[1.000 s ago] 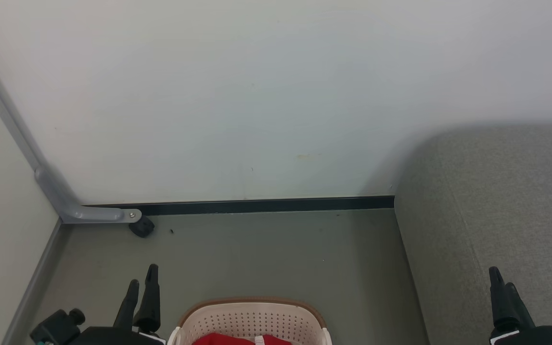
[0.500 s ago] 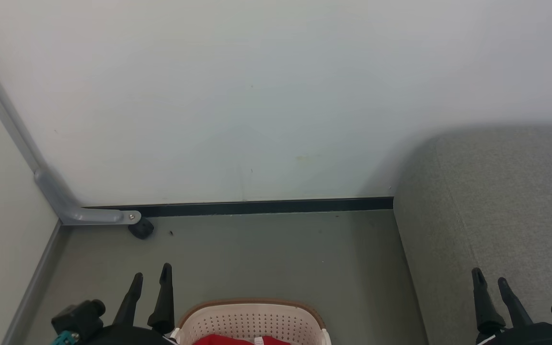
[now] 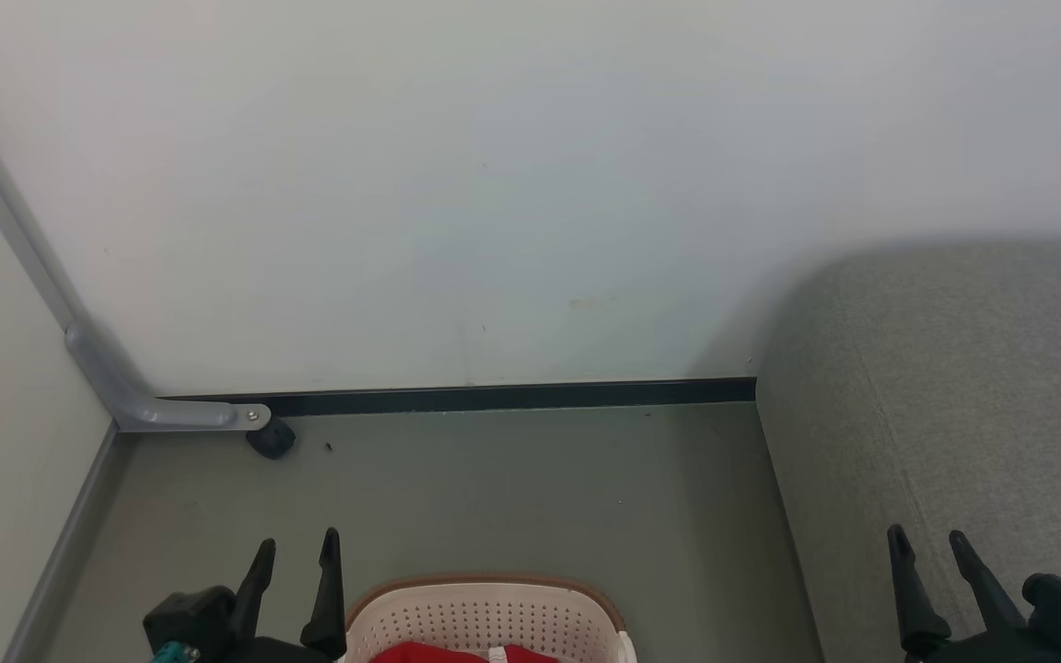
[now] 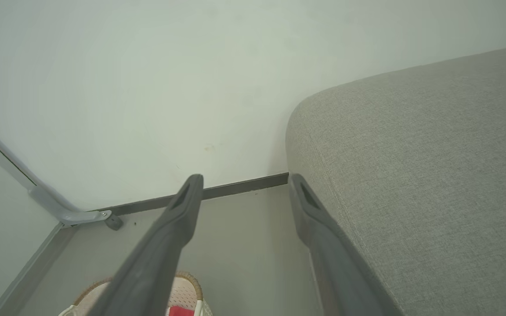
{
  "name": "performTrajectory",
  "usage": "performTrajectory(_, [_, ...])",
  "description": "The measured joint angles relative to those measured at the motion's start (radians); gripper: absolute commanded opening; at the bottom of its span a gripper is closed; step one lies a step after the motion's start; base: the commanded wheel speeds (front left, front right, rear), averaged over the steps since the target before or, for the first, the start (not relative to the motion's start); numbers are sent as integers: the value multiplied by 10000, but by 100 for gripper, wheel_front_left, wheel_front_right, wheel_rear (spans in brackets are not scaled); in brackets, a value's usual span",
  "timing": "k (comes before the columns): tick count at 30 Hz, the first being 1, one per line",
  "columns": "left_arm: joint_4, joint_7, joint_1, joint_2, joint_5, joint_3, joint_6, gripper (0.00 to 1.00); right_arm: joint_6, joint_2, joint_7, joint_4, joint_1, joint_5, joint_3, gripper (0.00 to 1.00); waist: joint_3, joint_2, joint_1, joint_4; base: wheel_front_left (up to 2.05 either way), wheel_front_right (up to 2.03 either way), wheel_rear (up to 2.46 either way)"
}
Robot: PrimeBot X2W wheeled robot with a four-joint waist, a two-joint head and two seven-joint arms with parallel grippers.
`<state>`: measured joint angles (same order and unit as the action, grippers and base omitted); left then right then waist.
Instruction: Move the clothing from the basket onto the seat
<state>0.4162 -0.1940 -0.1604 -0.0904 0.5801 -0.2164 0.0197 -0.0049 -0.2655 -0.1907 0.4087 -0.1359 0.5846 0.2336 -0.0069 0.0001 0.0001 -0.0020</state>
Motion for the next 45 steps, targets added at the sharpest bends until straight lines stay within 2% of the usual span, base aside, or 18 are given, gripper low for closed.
performTrajectory(7, [380,-293,-64,23,-991,-48,345,100,-232,-96,-314,173,-17,-976,272,100,-6,0,0,-8,0,0,0])
performTrajectory(14, [575,-556,-210,79,-1622,-31,512,100,-403,-259,-575,234,-28,-1695,416,100,-26,0,0,-19,0,0,0])
performTrajectory(45, [1216,-556,-376,316,-1674,88,418,100,-403,-268,-581,-29,-143,-1889,148,100,188,-1,-1,84,0,0,0])
